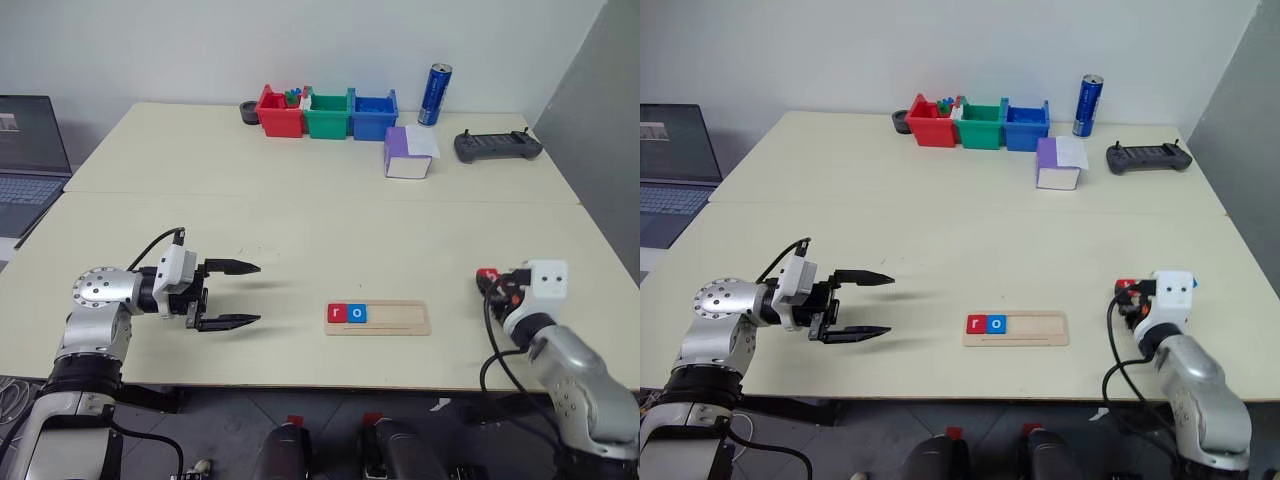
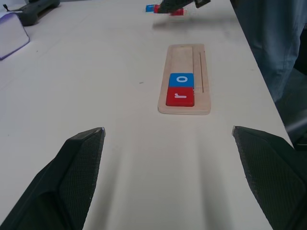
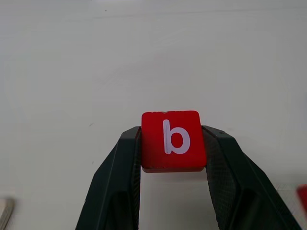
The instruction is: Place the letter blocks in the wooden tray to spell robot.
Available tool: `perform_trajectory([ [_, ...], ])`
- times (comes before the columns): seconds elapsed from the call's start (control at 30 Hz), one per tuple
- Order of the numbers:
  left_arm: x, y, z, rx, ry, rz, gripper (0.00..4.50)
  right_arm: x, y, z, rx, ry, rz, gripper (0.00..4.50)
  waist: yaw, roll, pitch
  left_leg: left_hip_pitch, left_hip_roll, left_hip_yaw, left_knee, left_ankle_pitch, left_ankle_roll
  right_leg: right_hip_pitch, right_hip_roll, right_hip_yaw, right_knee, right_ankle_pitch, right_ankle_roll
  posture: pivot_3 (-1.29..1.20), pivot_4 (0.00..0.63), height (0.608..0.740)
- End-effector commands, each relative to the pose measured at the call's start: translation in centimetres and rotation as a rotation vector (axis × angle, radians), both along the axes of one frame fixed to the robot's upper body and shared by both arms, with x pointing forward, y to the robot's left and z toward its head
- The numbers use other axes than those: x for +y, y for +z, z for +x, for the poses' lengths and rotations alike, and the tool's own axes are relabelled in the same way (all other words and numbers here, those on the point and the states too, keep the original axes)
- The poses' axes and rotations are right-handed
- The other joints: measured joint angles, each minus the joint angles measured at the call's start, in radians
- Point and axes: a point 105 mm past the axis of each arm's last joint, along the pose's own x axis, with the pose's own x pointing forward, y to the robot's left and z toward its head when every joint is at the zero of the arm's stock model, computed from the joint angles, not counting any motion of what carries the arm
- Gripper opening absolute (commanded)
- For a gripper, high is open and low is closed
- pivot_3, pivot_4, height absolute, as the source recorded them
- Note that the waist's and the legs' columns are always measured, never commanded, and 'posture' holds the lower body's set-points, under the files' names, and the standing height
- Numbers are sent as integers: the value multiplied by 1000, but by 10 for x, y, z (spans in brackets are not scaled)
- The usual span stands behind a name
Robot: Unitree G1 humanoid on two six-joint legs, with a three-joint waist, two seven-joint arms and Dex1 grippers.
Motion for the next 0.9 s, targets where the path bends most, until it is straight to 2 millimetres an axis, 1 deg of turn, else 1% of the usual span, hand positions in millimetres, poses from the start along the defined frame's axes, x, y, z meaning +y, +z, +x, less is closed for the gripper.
perform_trajectory([
  [0.03,2,10,3,-33,-12,25,4500,6,0,-11,19,-1,-9,1463,0,0,0,0,0,0,0,0,0,0,0,0,0,0,0,0,150,740],
  [0.13,1,8,4,-28,-23,44,4500,18,-12,-15,78,38,-12,1463,-3,-1,-1,0,0,0,1,0,0,0,0,1,0,1,1,0,150,740],
  [0.23,-1,8,5,-29,-28,45,4500,17,-13,-14,92,24,-7,1463,-4,-2,-1,1,0,0,0,0,0,0,0,1,0,0,1,0,150,740],
  [0.33,-1,9,6,-30,-32,44,4500,18,-14,-15,106,38,5,2529,-4,-3,-2,1,1,0,0,0,0,0,1,1,0,0,1,0,150,740],
  [0.37,-1,9,5,-29,-31,44,4500,19,-14,-16,108,46,3,2823,-3,-3,-2,1,1,0,0,0,0,0,1,1,0,0,1,0,150,740],
  [0.47,1,6,5,-23,-25,47,4500,14,-8,-14,101,61,-15,3889,-3,-4,-2,1,1,0,1,0,0,0,1,1,0,0,1,0,150,740],
  [0.5,2,5,4,-21,-23,48,4500,10,-4,-13,91,71,-41,4318,-2,-4,-2,1,1,0,1,0,0,0,1,1,0,0,1,0,150,740],
  [0.53,2,5,4,-20,-23,48,4500,6,0,-12,81,79,-73,4470,-1,-4,-2,1,1,0,1,0,0,0,1,1,0,0,1,0,150,740],
  [0.63,3,5,3,-22,-19,48,4500,-13,15,-8,80,182,-156,4470,0,-3,-2,0,0,0,1,0,0,0,1,1,0,0,1,0,150,740],
  [0.67,4,6,3,-25,-17,48,4500,-17,27,-7,62,270,-176,4470,0,-3,-2,0,0,0,1,0,0,0,1,1,-1,0,1,0,150,740],
  [0.77,6,7,2,-28,-10,46,4500,-22,50,-7,24,473,-217,4470,0,-3,-1,0,0,1,0,0,0,-1,1,1,-1,0,1,0,150,740],
  [0.8,7,7,2,-28,-8,47,4500,-22,55,-7,13,553,-236,4470,0,-3,-1,0,0,1,0,0,1,-1,2,1,-1,0,1,0,150,740],
  [0.87,8,6,1,-29,-5,48,4500,-24,62,-9,52,779,-267,4470,-2,-3,-1,0,1,0,0,0,1,-1,3,0,-1,0,0,0,150,740],
  [0.9,9,6,1,-29,-4,48,4500,-27,63,-9,73,844,-273,4470,-1,-3,-1,0,2,0,-1,0,1,-1,4,0,-1,0,1,0,150,740],
])
